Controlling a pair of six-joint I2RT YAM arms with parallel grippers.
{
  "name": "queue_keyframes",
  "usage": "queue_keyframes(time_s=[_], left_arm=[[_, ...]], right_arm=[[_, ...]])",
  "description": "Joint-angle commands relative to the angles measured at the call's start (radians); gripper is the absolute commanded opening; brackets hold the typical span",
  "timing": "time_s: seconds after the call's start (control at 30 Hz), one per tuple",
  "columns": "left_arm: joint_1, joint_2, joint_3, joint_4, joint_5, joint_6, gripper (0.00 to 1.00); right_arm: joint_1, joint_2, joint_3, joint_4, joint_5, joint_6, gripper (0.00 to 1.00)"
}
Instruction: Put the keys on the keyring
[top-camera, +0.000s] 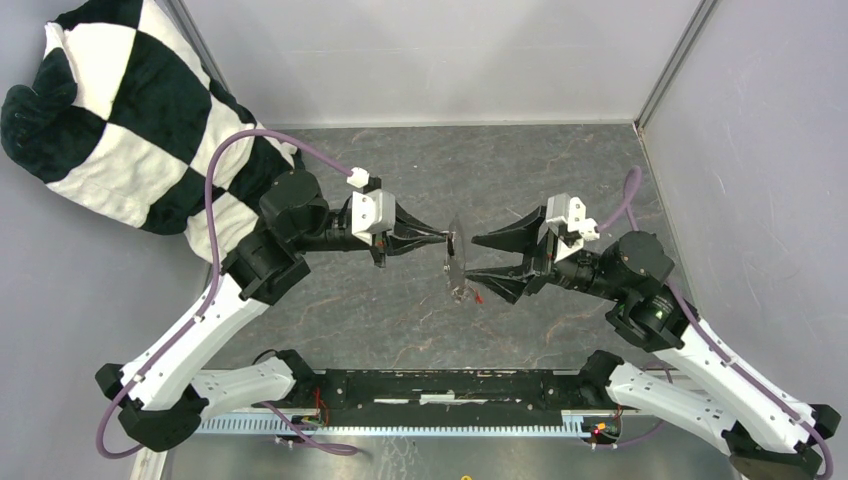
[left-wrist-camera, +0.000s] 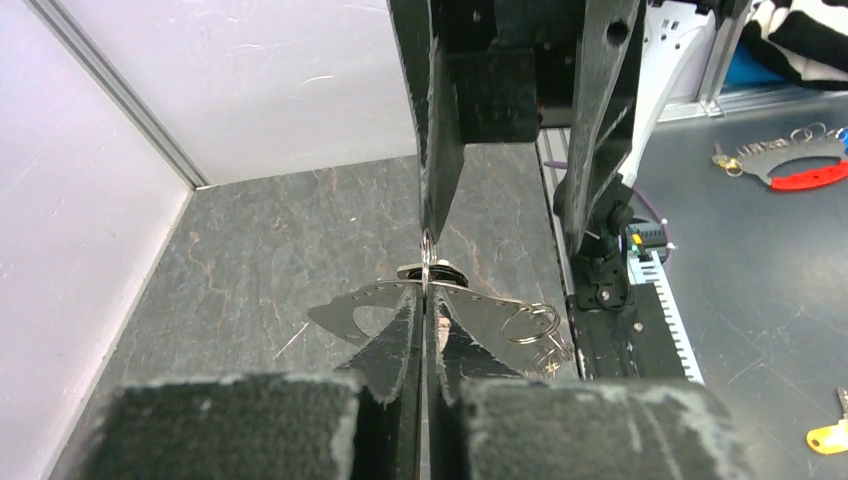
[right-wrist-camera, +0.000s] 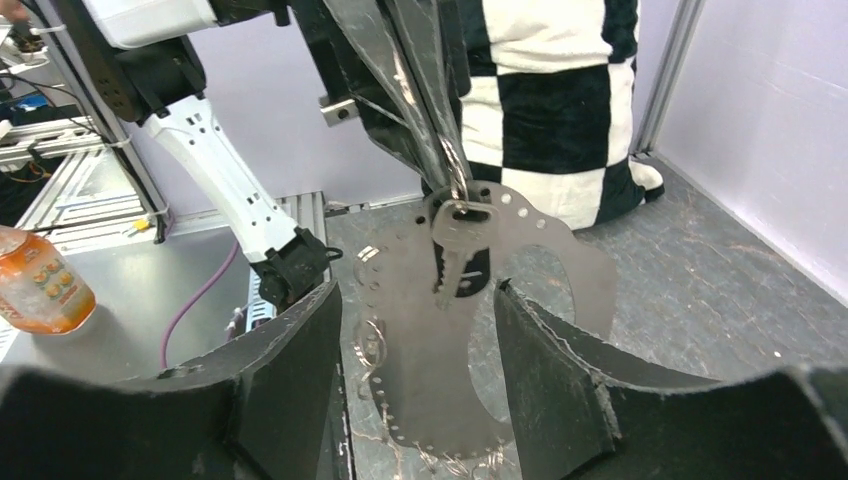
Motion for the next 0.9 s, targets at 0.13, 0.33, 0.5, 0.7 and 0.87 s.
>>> queue_keyframes(time_s=[0.13, 0.33, 0.5, 0.7, 0.87], left_arm=[[0.003, -0.016, -0.015, 0.122, -0.012, -0.106, 0.02], [0.003, -0.026, -0.026, 0.119, -0.009, -0.096, 0.02], [0.003, -0.031, -0.034, 0.12, -0.009, -0.095, 0.02], [0.003, -0.042, -0.047, 0.122, -0.017, -0.094, 0.02], [0.003, -0.054, -0.057, 0.127, -0.046, -0.079, 0.02]], right_arm=[[-0.002, 0.057, 0.0, 0.152, 0.079, 0.052, 0.64], [-0.002, 0.096, 0.003, 0.173, 0.102, 0.064, 0.55], [-0.002, 0.09, -0.007, 0.179, 0.141, 0.062, 0.42], [-0.002, 0.082, -0.001, 0.158, 0.151, 0.041, 0.16], [-0.001, 0.068, 0.012, 0.082, 0.138, -0.001, 0.07]])
